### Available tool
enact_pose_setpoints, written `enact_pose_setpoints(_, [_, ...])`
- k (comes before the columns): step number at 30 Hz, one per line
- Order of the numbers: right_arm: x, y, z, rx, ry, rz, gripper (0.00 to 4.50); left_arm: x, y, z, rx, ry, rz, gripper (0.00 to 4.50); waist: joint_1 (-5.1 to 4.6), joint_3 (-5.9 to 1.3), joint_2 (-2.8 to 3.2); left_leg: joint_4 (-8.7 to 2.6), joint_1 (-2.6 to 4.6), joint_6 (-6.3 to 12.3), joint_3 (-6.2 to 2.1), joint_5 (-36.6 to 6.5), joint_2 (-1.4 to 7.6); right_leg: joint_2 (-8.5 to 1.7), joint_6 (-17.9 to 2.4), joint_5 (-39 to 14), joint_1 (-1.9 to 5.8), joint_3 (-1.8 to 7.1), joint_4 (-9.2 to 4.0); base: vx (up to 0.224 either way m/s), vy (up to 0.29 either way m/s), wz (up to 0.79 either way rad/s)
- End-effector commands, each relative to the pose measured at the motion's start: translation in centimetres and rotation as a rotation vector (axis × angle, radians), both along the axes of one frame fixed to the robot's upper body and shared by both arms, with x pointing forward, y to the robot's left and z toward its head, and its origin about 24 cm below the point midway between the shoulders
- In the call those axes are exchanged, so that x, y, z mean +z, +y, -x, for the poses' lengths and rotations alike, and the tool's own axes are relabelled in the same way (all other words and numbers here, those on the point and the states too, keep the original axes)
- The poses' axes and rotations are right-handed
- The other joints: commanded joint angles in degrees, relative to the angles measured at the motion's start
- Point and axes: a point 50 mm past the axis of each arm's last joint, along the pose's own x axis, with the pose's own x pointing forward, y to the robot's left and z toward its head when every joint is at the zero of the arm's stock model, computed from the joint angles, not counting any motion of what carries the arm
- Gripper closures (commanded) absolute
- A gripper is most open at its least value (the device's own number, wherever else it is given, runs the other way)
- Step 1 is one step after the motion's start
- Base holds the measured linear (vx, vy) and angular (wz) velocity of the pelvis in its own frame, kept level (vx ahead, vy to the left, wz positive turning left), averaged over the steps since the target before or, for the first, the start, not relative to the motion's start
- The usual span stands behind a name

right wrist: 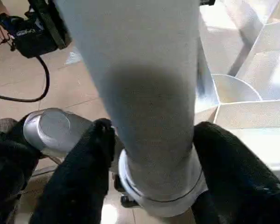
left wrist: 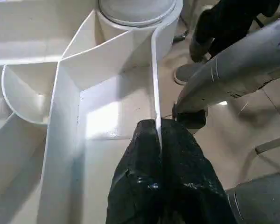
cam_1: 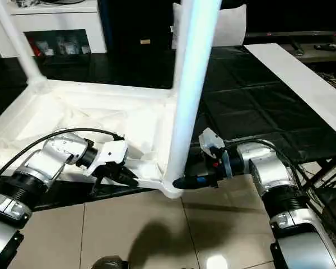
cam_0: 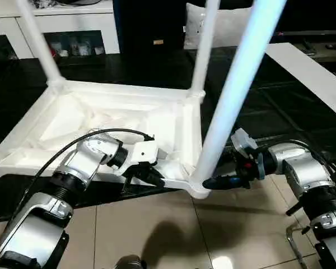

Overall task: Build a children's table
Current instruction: Rotate leg to tighten

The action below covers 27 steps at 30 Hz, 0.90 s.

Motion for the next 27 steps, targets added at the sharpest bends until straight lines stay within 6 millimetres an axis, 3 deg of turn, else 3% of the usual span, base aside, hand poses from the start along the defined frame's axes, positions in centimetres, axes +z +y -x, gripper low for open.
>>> enact_pose_setpoints(1, [0.4,0.2,-0.3,0.029,-0.020,0.011,1.79,1.4,-1.2,-0.3,-0.083,-0.047,0.028,4.50,-0.24,-4.73,-0.06,-3.47,0.81,4.56,-1.96,-7.3,4.34,-6.60,-7.6,-16.7,3.55,4.06,-4.23,0.000,0.000,0.00])
enact_pose_setpoints(6, [0.3,0.4,-0.2,0.034,0.007,-0.017,2.33,1.3,-1.2,-0.3,-0.071,-0.032,0.042,4.50,0.19,-4.79,-0.01,-3.41,0.88,4.86,-1.97,-6.7,4.42,-6.54,-7.6,-16.0,3.45,4.07,-4.08,0.000,0.000,0.00])
enact_pose_setpoints(10, [0.6,0.7,-0.3,-0.019,0.032,-0.077,2.43,1.4,-0.9,-0.6,0.021,0.026,0.078,4.50,0.13,-4.73,0.00,-3.50,0.95,4.56,-1.95,-6.8,4.44,-6.43,-7.9,-15.9,3.51,4.05,-4.01,0.000,0.000,0.00])
enact_pose_setpoints(14, [0.4,1.9,-1.6,-0.257,0.018,-0.058,2.48,1.4,-1.2,-0.9,0.174,0.083,0.141,4.50,-0.25,-4.50,-0.01,-3.71,0.85,3.14,-2.08,-7.7,4.22,-6.57,-6.6,-20.0,3.55,3.90,-4.51,0.000,0.000,0.00])
enact_pose_setpoints(16, [0.2,2.5,-3.0,-0.444,-0.017,-0.047,2.51,1.3,-1.8,-0.9,0.259,0.109,0.179,4.50,-1.21,-4.35,-0.04,-3.85,0.81,1.74,-2.24,-8.6,4.08,-6.67,-6.2,-22.1,3.49,3.77,-4.71,0.000,0.000,0.00])
enact_pose_setpoints(17, [0.2,2.6,-3.4,-0.508,-0.005,-0.061,2.51,1.3,-2.1,-1.1,0.293,0.112,0.198,4.50,-1.91,-4.36,-0.13,-3.96,0.55,1.31,-2.37,-8.6,3.84,-6.77,-5.5,-23.3,3.93,3.54,-4.96,0.000,0.000,0.00])
enact_pose_setpoints(18, [0.2,2.6,-3.5,-0.513,-0.004,-0.061,2.52,1.3,-2.1,-1.1,0.296,0.113,0.200,4.50,-2.27,-4.52,-0.06,-3.85,0.71,1.21,-2.27,-8.4,3.82,-6.80,-5.6,-23.0,3.87,3.65,-4.96,0.000,0.000,0.00])
enact_pose_setpoints(19, [0.1,2.9,-4.3,-0.631,0.010,-0.075,2.53,1.3,-2.8,-1.5,0.375,0.121,0.230,4.50,-2.95,-4.45,-0.09,-3.79,0.51,1.59,-2.23,-8.0,3.70,-6.62,-5.8,-22.1,3.94,3.64,-5.04,0.000,0.000,0.00])
enact_pose_setpoints(20, [0.0,3.1,-4.7,-0.693,0.018,-0.073,2.54,1.3,-3.3,-1.7,0.417,0.116,0.242,4.50,-3.45,-4.50,-0.26,-3.68,0.75,1.85,-2.12,-7.3,3.70,-6.54,-6.7,-20.5,3.68,3.79,-4.90,0.000,0.000,0.00])
enact_pose_setpoints(21, [-0.2,3.4,-5.0,-0.741,0.019,-0.070,2.54,1.3,-3.7,-1.9,0.452,0.103,0.248,4.50,-4.02,-4.48,-0.23,-3.62,0.53,1.97,-2.07,-6.9,3.64,-6.50,-7.4,-19.4,3.73,3.84,-4.80,0.000,0.000,0.00])
enact_pose_setpoints(25, [-0.6,4.7,-6.1,-0.955,0.018,-0.049,2.54,1.3,-5.7,-2.5,0.563,0.068,0.262,4.50,-4.36,-4.70,-0.24,-3.51,0.49,3.55,-1.94,-5.0,3.40,-6.25,-7.2,-16.9,3.80,3.88,-4.61,0.000,0.000,0.00])
enact_pose_setpoints(27, [-0.8,5.2,-6.4,-1.031,0.010,-0.067,2.54,1.4,-6.7,-2.8,0.602,0.051,0.282,4.50,-4.53,-4.86,-0.21,-3.49,0.40,3.43,-1.99,-4.4,3.45,-6.40,-7.6,-15.5,3.88,3.91,-4.40,0.000,0.000,0.00])
